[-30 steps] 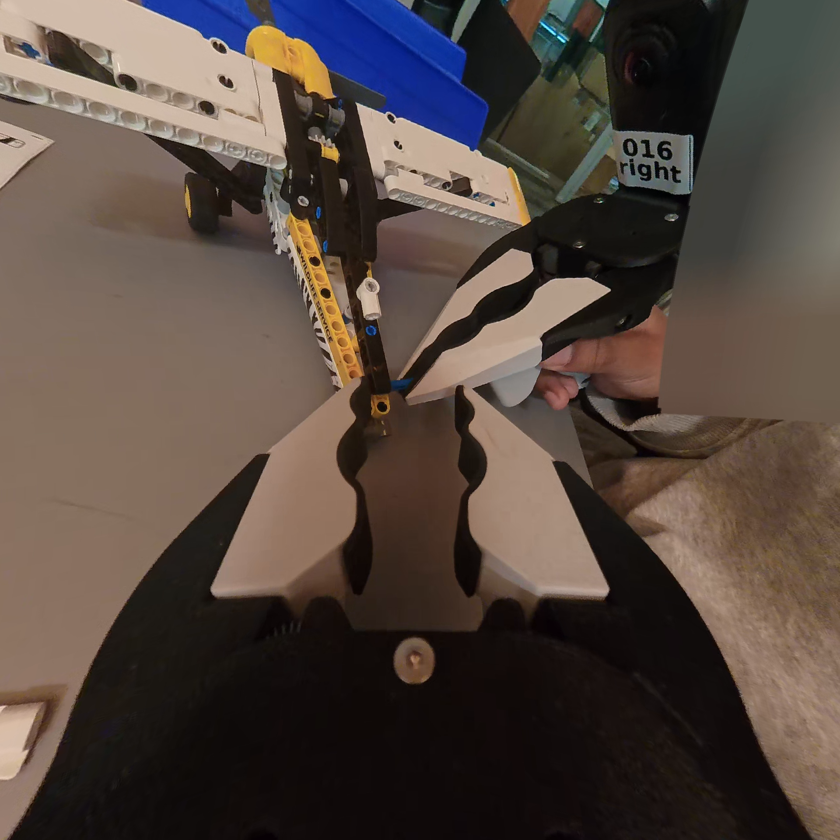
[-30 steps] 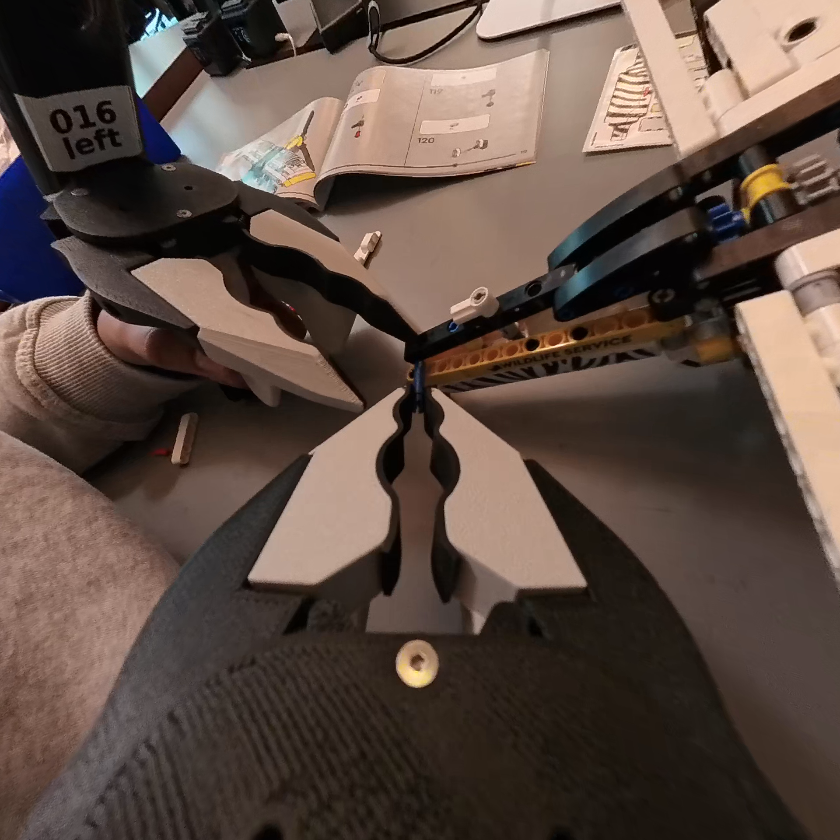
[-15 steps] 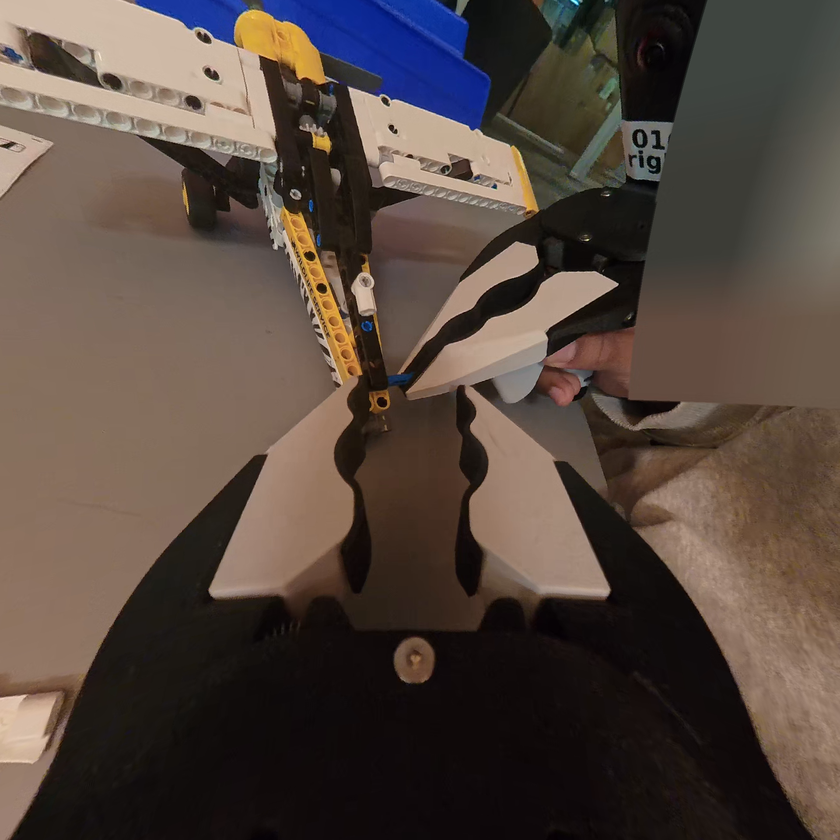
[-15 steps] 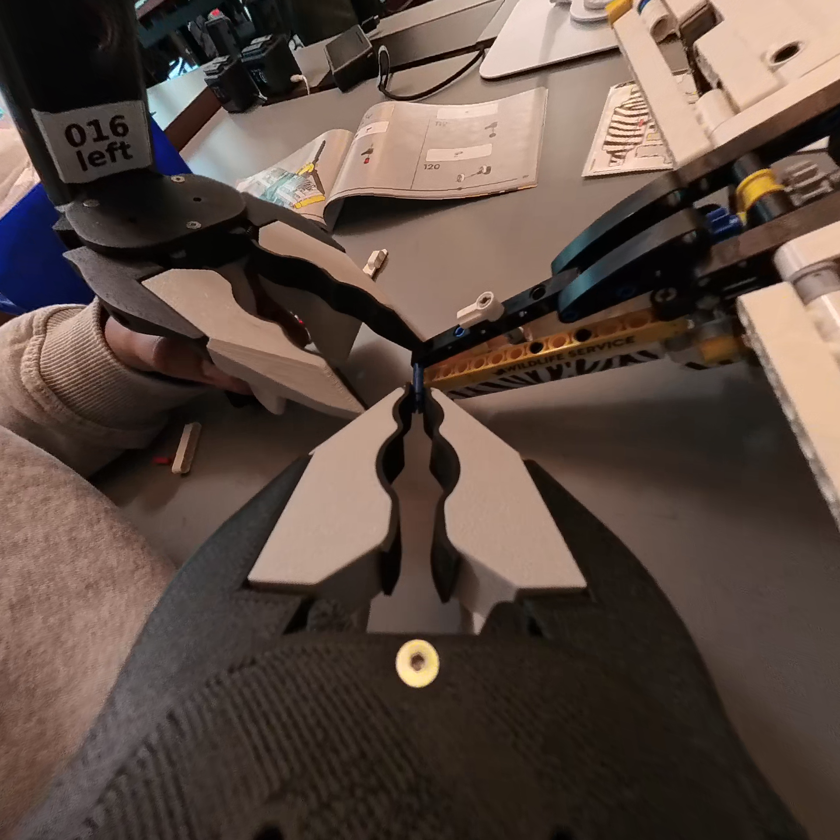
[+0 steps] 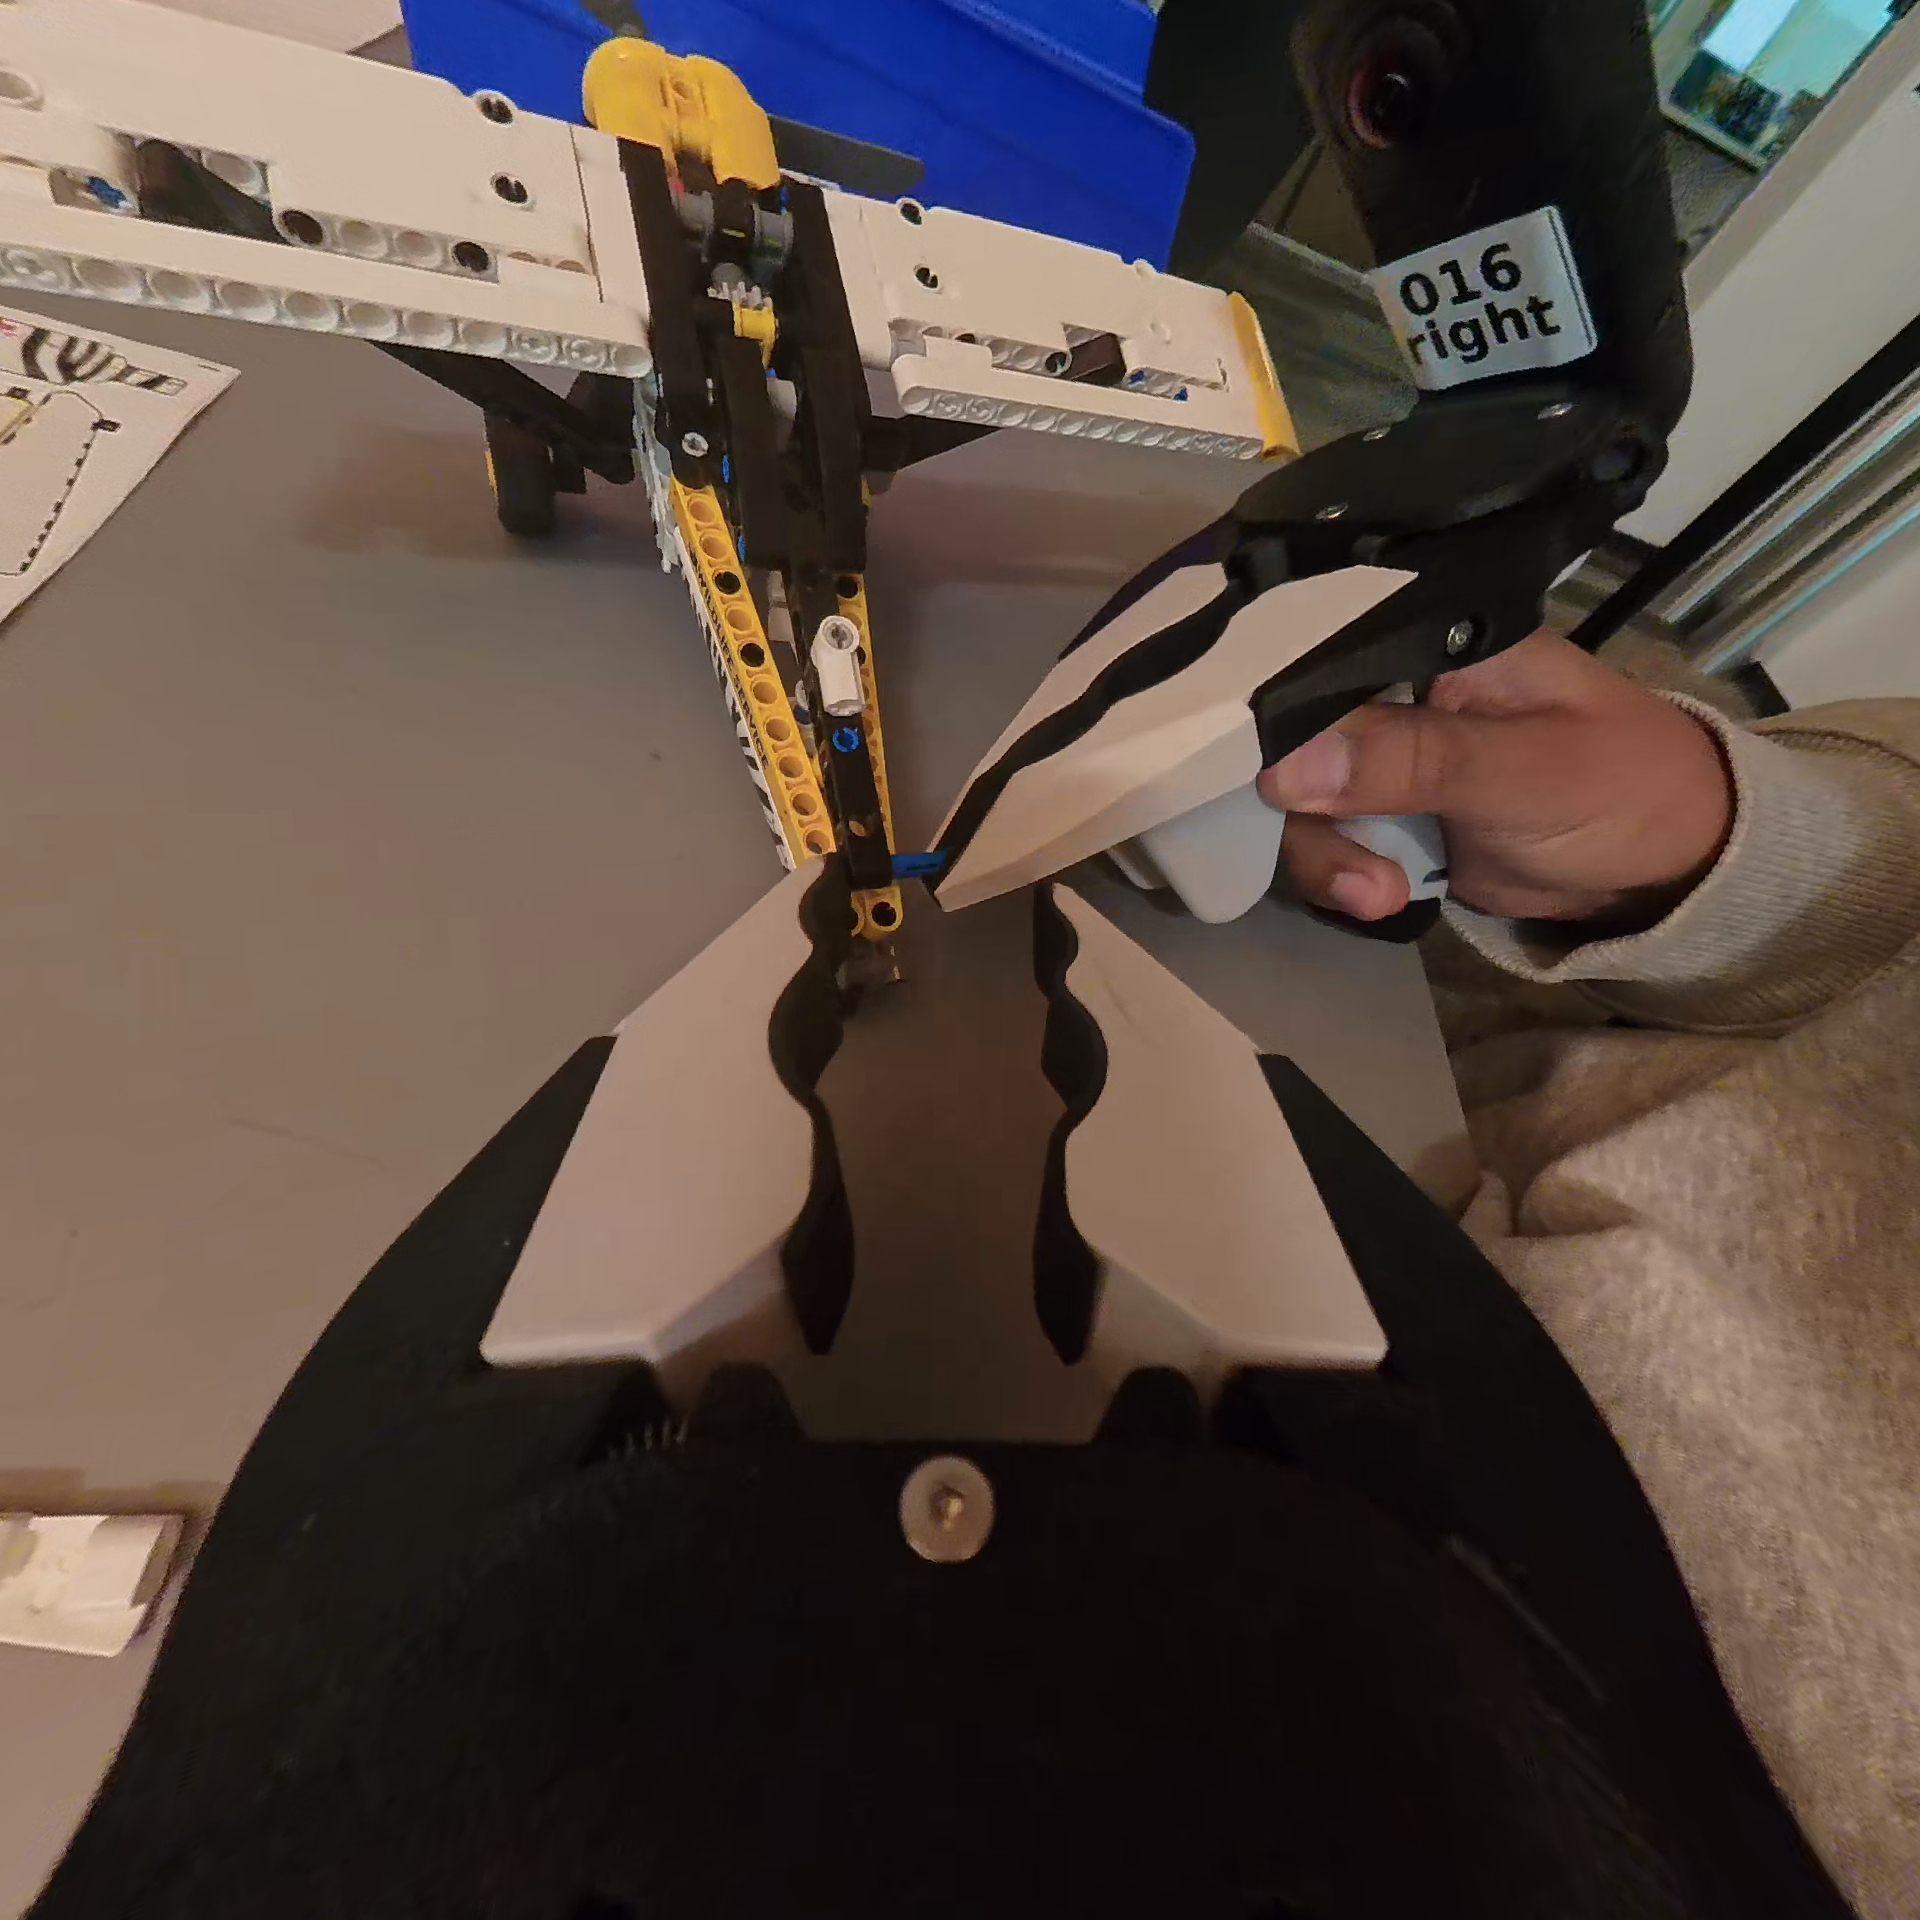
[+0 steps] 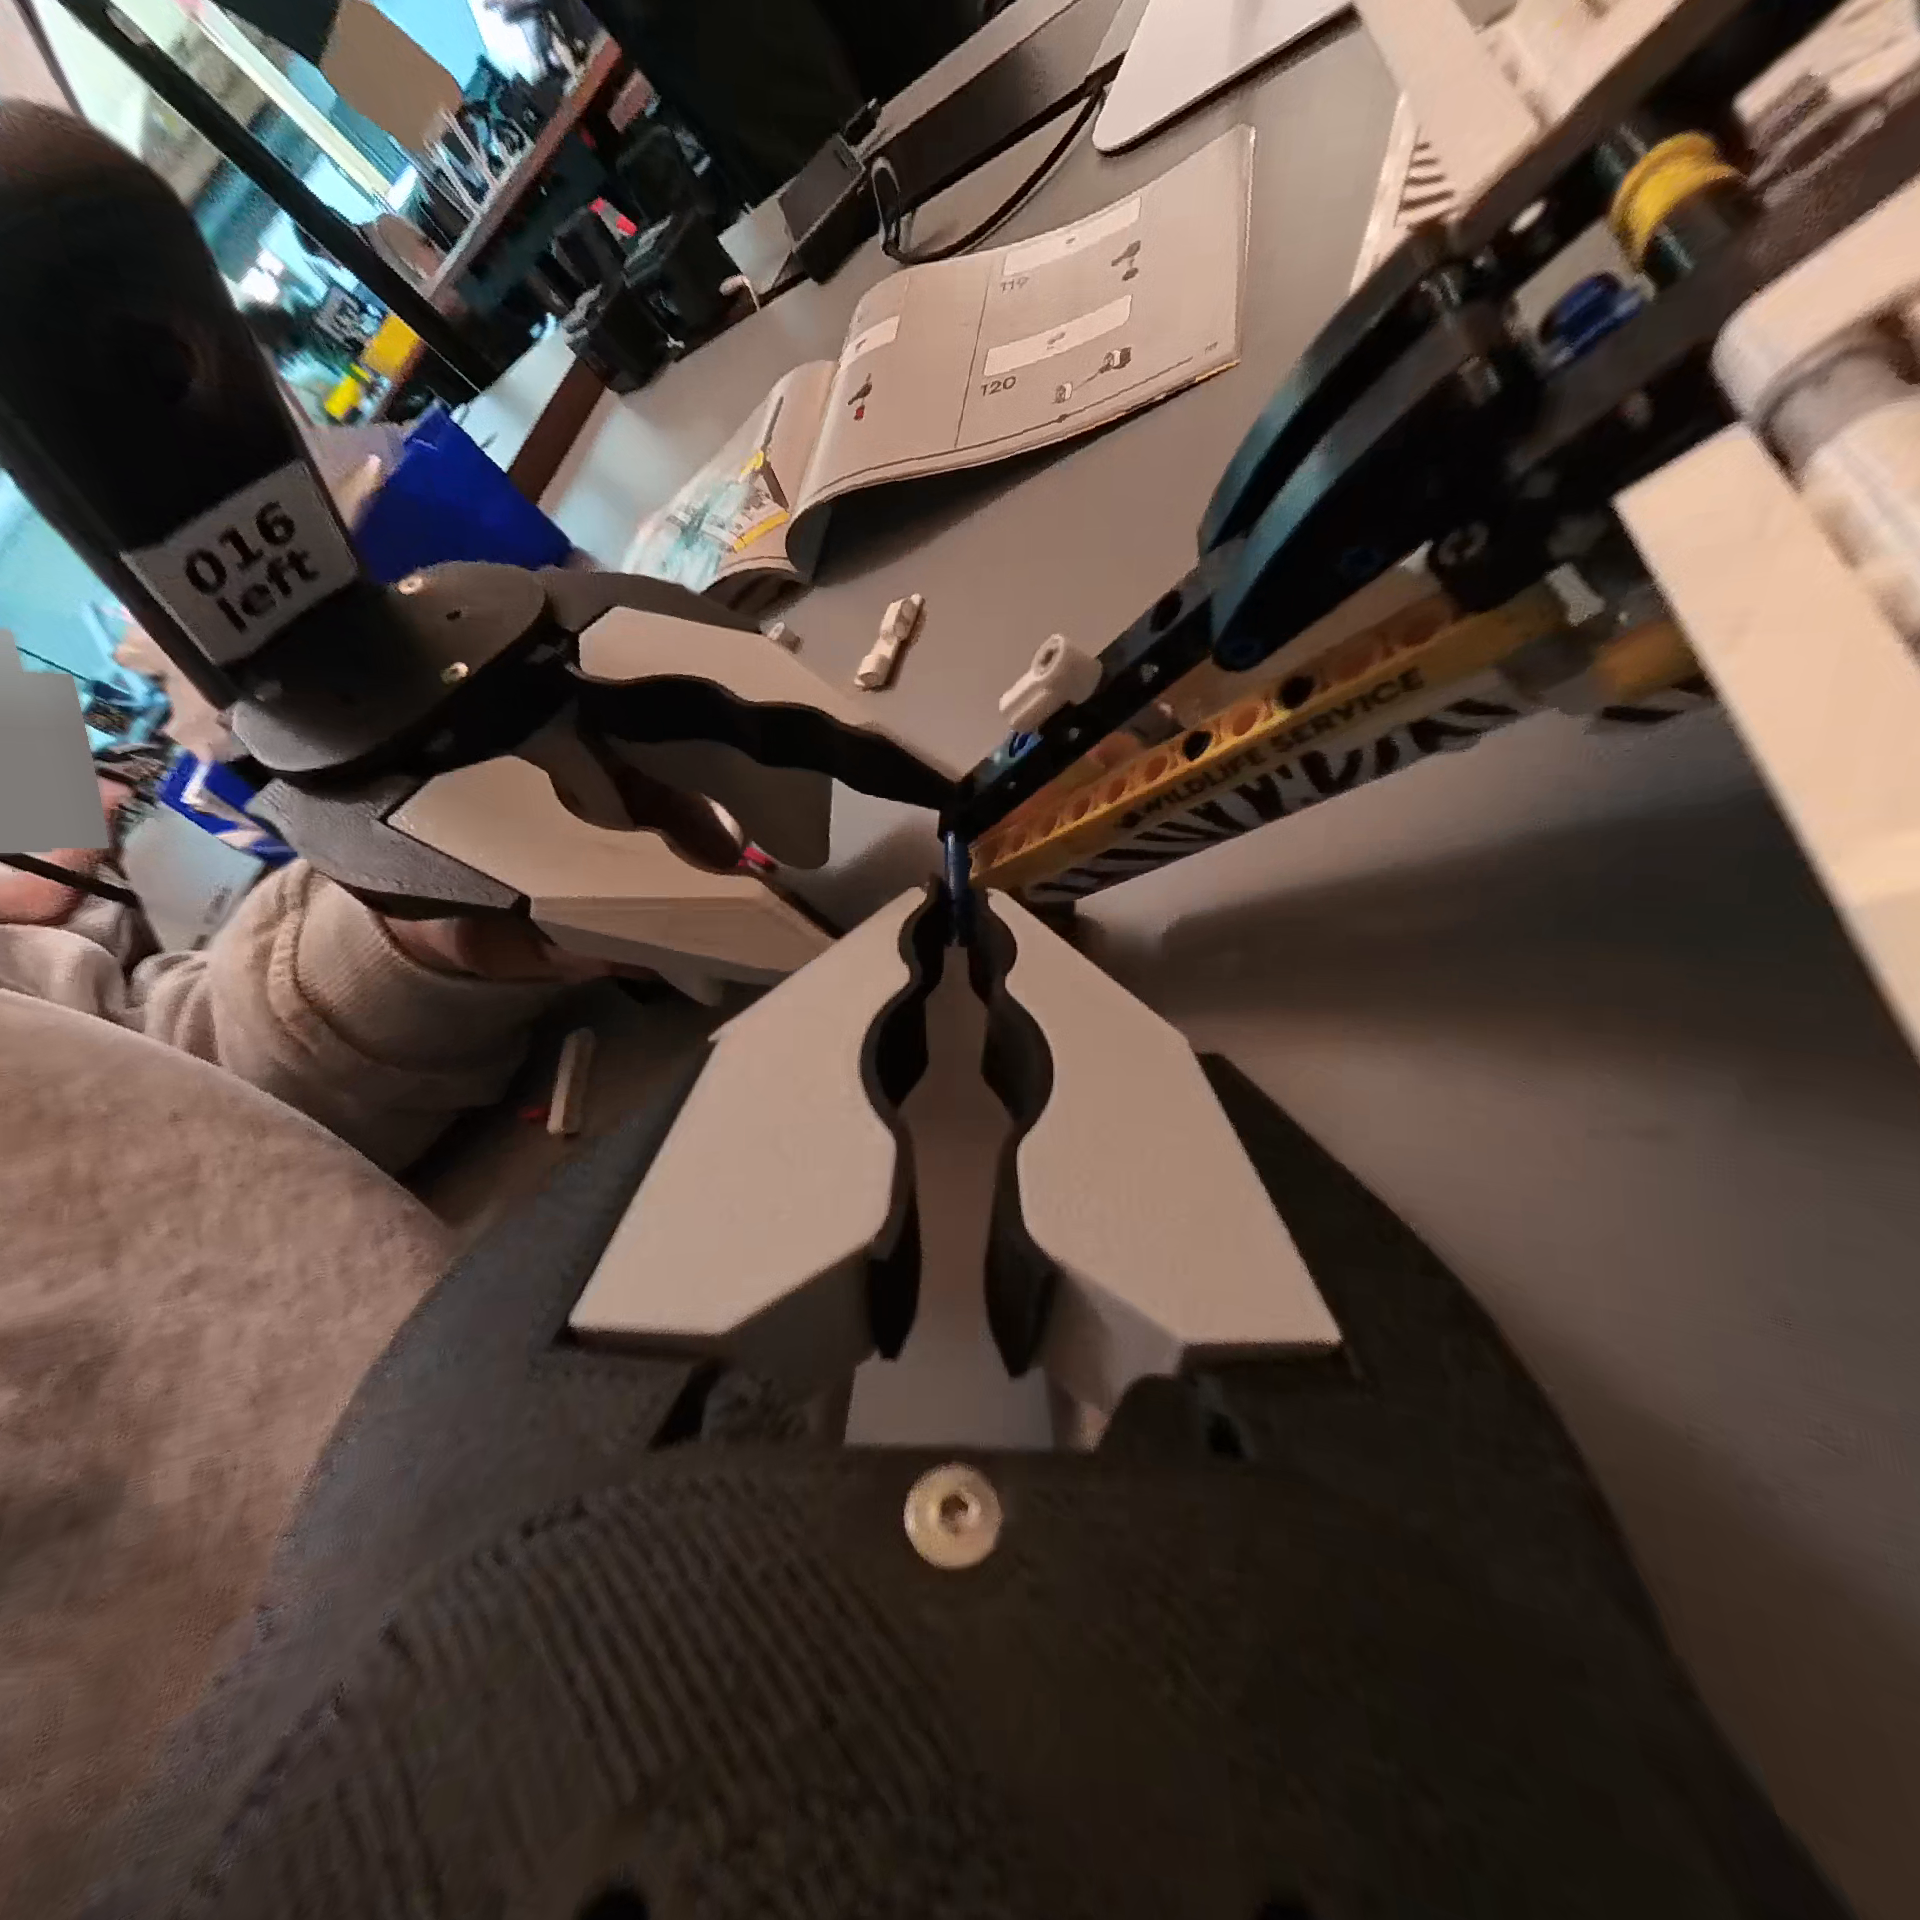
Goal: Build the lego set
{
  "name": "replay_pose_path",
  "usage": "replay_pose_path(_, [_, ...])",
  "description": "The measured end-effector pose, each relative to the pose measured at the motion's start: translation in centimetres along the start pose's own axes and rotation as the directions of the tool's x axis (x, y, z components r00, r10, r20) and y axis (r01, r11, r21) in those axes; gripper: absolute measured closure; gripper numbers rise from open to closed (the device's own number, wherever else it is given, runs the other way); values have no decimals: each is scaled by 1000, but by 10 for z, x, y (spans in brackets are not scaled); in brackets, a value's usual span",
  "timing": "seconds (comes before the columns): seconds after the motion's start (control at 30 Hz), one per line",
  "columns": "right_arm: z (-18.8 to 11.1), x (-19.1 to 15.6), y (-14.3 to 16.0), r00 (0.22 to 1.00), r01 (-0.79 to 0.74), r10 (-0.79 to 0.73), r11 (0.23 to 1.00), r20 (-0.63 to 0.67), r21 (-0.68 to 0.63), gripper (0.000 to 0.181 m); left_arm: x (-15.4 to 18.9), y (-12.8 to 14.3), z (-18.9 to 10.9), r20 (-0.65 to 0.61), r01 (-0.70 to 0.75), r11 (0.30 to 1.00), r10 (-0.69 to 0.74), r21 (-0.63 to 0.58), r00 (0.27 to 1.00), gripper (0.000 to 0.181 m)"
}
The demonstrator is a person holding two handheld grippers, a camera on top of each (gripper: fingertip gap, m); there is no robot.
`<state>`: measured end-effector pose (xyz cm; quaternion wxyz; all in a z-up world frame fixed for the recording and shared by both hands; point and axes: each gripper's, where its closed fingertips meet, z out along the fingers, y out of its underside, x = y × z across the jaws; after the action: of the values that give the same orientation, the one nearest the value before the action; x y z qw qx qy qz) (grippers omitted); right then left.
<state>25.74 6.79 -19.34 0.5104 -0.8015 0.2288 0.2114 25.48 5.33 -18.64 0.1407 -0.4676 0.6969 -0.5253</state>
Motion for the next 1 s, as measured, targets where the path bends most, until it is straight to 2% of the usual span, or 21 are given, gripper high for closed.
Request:
replay_pose_path(0.03, [0,-1,-1,1000,-19,19,1000,14,8,179,2,0,0,-5,-7,1000,7,0,1000,152])
replay_pose_path(0.13, [1,-1,-3,999,-36,36,999,18,10,179,1,0,2,26,-18,1000,18,2,1000,152])
replay_pose_path(0.4, [2,1,-4,980,165,-168,986,-107,-35,178,-1,-2,1,26,-33,999,33,7,999,151])
replay_pose_path(0.47, [-1,1,-5,966,216,-217,976,-143,-27,174,-2,-1,2,39,-48,999,48,-5,998,144])
replay_pose_path(0.57, [-11,2,-4,950,267,-265,964,-163,-10,158,-2,0,2,42,-64,998,64,-9,997,130])
replay_pose_path(0.8, [-31,2,-9,986,159,-150,976,-72,146,147,-6,-10,4,202,-154,988,145,29,968,129])
replay_pose_path(0.9, [-38,1,-14,990,138,-131,971,-46,197,147,-9,-12,5,299,-216,976,200,18,933,139])
replay_pose_path(1.0, [-40,-3,-15,991,136,-134,968,-22,212,147,-9,-10,8,336,-266,964,256,-16,906,147])
